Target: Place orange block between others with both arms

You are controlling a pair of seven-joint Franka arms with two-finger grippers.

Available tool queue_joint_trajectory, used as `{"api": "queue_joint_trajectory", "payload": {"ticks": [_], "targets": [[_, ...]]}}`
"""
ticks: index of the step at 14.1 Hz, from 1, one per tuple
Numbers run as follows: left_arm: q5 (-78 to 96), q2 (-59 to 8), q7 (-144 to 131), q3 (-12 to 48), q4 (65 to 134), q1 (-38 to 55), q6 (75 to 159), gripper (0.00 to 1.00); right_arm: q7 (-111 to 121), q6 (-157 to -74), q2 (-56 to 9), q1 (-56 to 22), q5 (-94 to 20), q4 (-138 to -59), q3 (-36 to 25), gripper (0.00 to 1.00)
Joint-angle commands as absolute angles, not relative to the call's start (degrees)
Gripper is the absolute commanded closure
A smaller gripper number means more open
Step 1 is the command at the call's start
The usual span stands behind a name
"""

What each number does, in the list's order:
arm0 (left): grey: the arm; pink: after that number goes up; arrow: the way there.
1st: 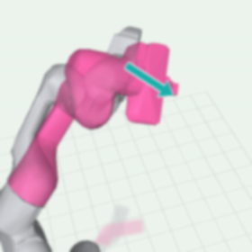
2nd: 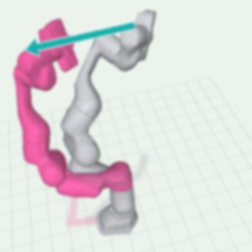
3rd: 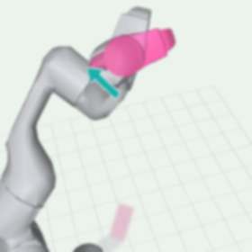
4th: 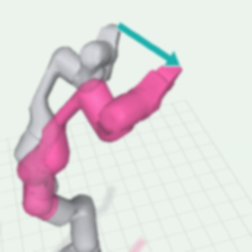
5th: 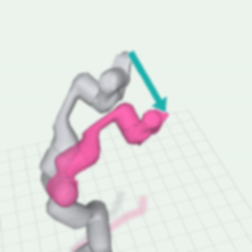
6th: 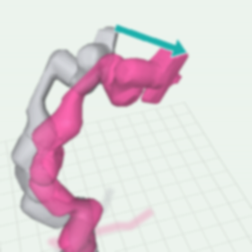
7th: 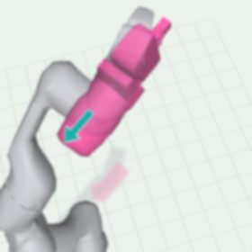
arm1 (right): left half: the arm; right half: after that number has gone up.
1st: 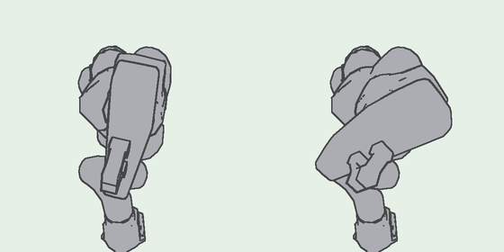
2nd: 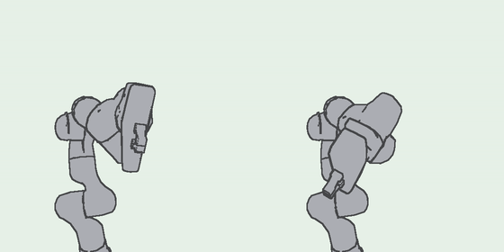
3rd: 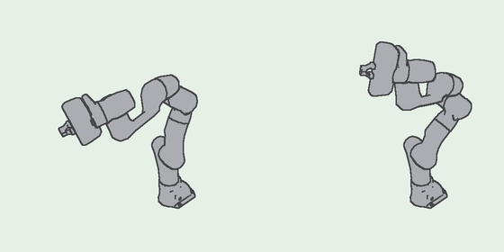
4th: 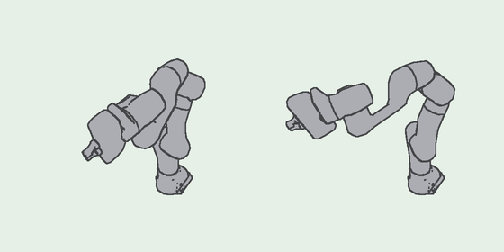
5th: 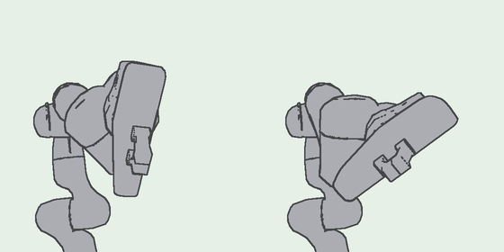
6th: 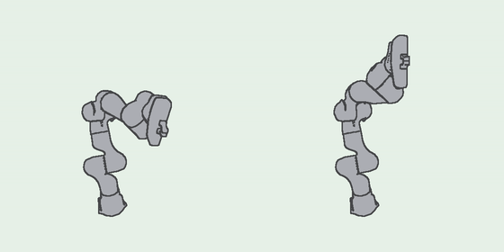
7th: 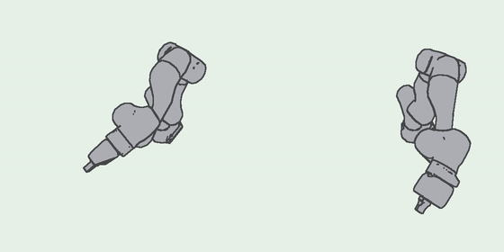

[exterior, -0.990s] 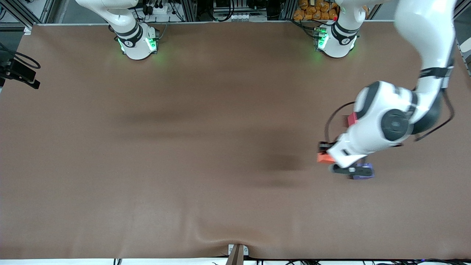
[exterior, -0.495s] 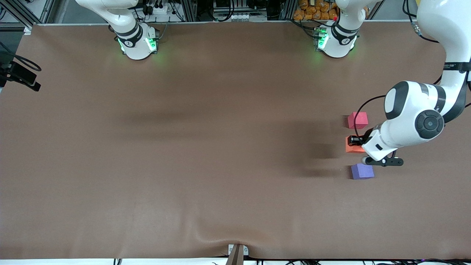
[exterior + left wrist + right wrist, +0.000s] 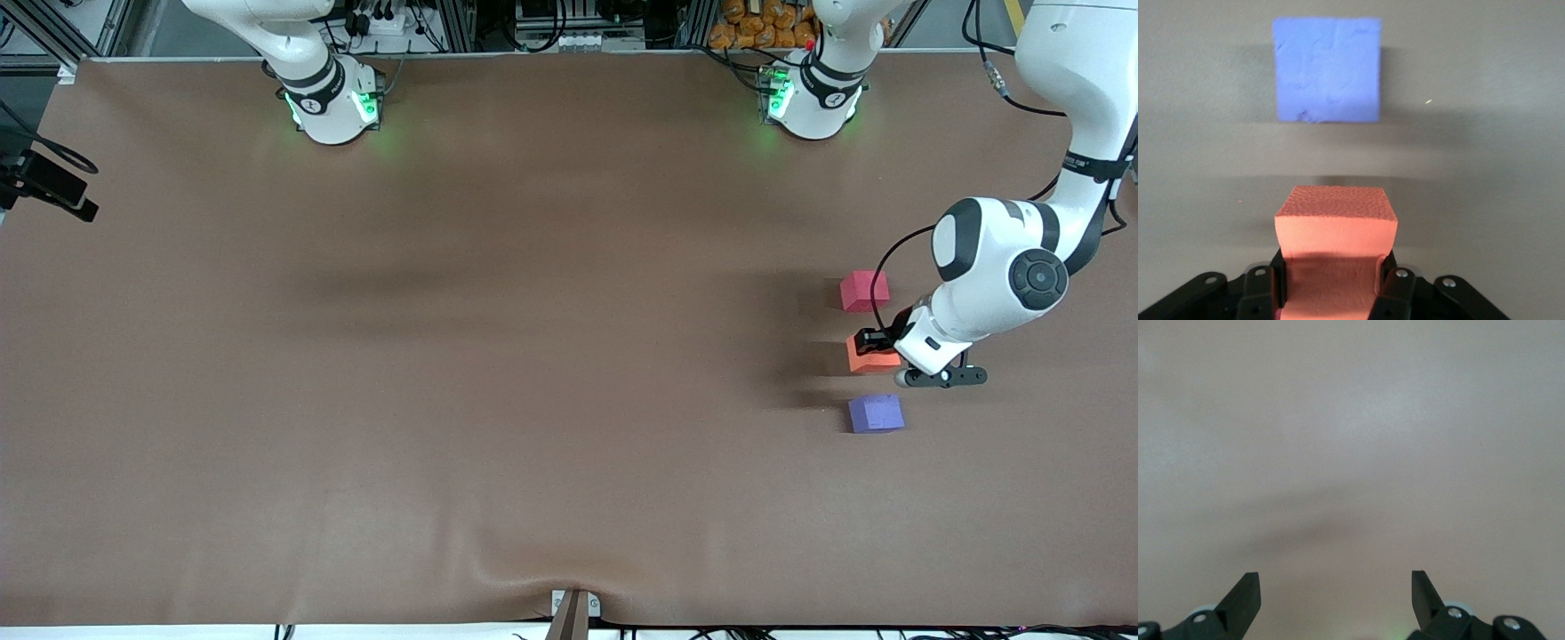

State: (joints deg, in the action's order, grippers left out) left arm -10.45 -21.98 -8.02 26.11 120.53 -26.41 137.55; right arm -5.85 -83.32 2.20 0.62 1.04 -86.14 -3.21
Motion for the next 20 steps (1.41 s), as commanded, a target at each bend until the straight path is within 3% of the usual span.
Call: {"api": "queue_joint_trajectory", "payload": {"ticks": [1, 15, 16, 18, 20], "targets": [[-14.31, -21.61, -7.73, 26.98, 123.83, -28.82, 141.76, 1.0, -6.24, -82.79, 1.49, 1.14, -0.09, -84.73, -3.16, 0.0], [-17.23, -26.28, -7.38, 27.16, 123.66, -29.79, 143.88, 0.99, -5.62, -82.62, 1.49, 0.97, -0.09, -84.73, -3.08, 0.0], [-17.23, -26.63, -7.38, 27.16, 123.49, -29.79, 143.88, 0.86, -5.62, -82.62, 1.49, 0.97, -0.09, -84.73, -3.08, 0.0], [-17.23, -26.63, -7.38, 27.16, 123.22, -29.97, 143.79, 0.0, -5.62, -82.53, 1.49, 0.97, -0.09, -84.73, -2.99, 0.0], [-16.97, -24.97, -8.6, 27.51, 122.79, -30.06, 143.7, 0.0, -5.71, -82.53, 1.49, 0.97, -0.09, -84.73, -3.08, 0.0]]}}
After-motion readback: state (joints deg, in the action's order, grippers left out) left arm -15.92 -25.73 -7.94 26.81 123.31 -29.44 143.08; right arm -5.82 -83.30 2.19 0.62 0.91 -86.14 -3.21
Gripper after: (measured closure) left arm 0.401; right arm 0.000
